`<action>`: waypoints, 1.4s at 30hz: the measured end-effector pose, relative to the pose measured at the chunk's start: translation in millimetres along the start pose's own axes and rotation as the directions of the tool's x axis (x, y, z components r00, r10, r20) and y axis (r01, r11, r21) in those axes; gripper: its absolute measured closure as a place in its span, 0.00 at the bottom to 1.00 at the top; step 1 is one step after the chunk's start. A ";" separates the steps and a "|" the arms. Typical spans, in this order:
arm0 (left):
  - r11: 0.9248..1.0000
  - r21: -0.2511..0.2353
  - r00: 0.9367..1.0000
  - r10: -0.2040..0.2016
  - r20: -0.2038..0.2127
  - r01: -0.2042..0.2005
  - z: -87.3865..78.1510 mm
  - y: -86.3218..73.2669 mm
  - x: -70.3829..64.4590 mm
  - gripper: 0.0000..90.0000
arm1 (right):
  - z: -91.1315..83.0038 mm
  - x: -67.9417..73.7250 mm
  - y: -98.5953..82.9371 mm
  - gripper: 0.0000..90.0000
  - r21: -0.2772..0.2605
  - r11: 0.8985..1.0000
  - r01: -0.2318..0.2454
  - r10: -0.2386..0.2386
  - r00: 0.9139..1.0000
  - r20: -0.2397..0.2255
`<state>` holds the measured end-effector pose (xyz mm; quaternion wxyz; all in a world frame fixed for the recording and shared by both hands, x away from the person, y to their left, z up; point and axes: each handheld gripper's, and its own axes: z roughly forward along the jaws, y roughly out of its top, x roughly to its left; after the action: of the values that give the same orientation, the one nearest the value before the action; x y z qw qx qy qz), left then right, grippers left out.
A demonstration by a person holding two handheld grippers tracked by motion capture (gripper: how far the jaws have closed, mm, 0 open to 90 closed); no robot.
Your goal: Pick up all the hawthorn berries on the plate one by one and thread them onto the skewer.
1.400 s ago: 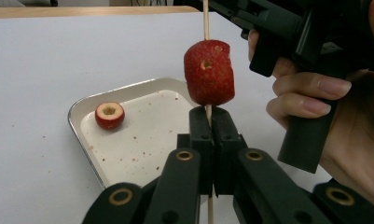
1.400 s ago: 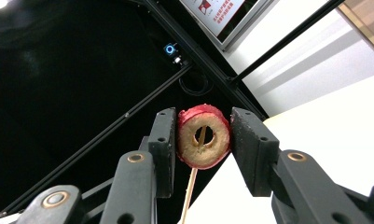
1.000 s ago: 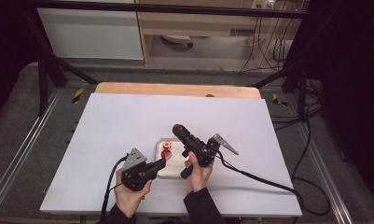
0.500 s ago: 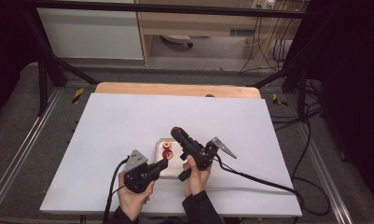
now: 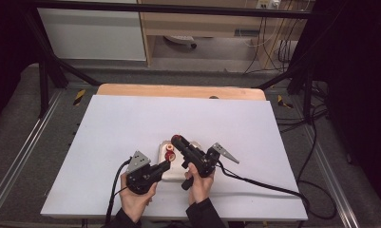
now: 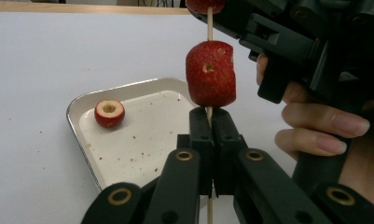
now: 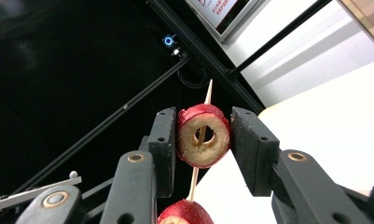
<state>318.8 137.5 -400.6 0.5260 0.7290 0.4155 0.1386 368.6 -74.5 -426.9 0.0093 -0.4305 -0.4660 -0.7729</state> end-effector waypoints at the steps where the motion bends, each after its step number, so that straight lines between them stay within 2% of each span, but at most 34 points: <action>1: 1.000 0.003 1.000 0.003 0.002 -0.003 0.3 -0.1 0.1 0.98 | -0.3 0.2 -0.2 0.69 0.002 1.000 0.005 -0.005 1.000 0.003; 6: 1.000 0.009 1.000 -0.009 0.016 0.009 1.3 0.0 2.0 0.98 | -1.8 0.5 -3.4 0.69 0.031 0.999 0.012 -0.012 1.000 0.004; 11: 1.000 0.006 1.000 0.000 0.014 0.000 2.0 0.3 4.1 0.98 | -2.2 -0.1 -8.2 0.69 0.067 0.998 0.004 -0.004 1.000 0.001; 15: 1.000 0.013 1.000 0.008 0.019 -0.009 2.0 -0.4 6.3 0.98 | -1.9 -0.1 -7.7 0.68 0.080 0.996 0.026 -0.026 1.000 0.008; 20: 0.999 0.011 0.999 0.053 0.006 -0.053 -4.9 -0.8 14.9 0.98 | -5.7 3.2 3.9 0.54 0.120 0.988 0.095 -0.100 0.994 0.037; 22: 0.996 0.022 0.996 0.083 0.008 -0.083 -8.0 -1.3 20.0 0.98 | -7.9 4.7 10.6 0.46 0.159 0.977 0.139 -0.152 0.986 0.068; 23: 0.995 0.027 0.995 0.096 0.002 -0.096 -9.5 -2.1 22.5 0.98 | -8.5 4.7 13.4 0.42 0.192 0.968 0.162 -0.179 0.981 0.075; 25: 0.993 0.043 0.994 0.111 0.006 -0.112 -12.6 -4.5 27.8 0.98 | -9.8 3.5 17.4 0.35 0.268 0.942 0.200 -0.233 0.968 0.097; 29: 0.990 0.061 0.992 0.124 0.004 -0.124 -19.9 -10.1 39.4 0.98 | -11.3 -0.9 21.6 0.23 0.391 0.882 0.263 -0.331 0.936 0.116; 31: 0.989 0.066 0.991 0.133 0.002 -0.133 -24.5 -12.3 44.8 0.98 | -12.5 -2.6 22.2 0.19 0.434 0.851 0.296 -0.380 0.917 0.119; 32: 0.988 0.072 0.990 0.140 -0.001 -0.140 -27.1 -13.5 47.4 0.98 | -12.9 -3.2 22.4 0.17 0.456 0.837 0.303 -0.394 0.911 0.118; 36: 0.982 0.097 0.986 0.167 -0.007 -0.165 -37.1 -20.1 57.4 0.98 | -13.2 -7.0 24.1 0.13 0.546 0.775 0.318 -0.437 0.894 0.099; 37: 0.980 0.103 0.985 0.170 -0.008 -0.169 -39.2 -21.8 59.2 0.98 | -13.0 -8.0 25.3 0.12 0.572 0.758 0.313 -0.440 0.893 0.095; 39: 0.977 0.117 0.983 0.181 -0.012 -0.178 -42.6 -24.1 62.4 0.98 | -12.1 -9.8 28.1 0.11 0.605 0.734 0.307 -0.448 0.890 0.091; 42: 0.973 0.132 0.981 0.194 -0.010 -0.191 -45.9 -27.2 67.2 0.98 | -8.2 -10.8 33.6 0.09 0.666 0.679 0.309 -0.477 0.875 0.081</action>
<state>318.3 220.6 -421.6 0.4564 0.7970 0.3573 0.1697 383.9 -103.6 -411.9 -0.0722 -0.3833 -0.7777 -0.4930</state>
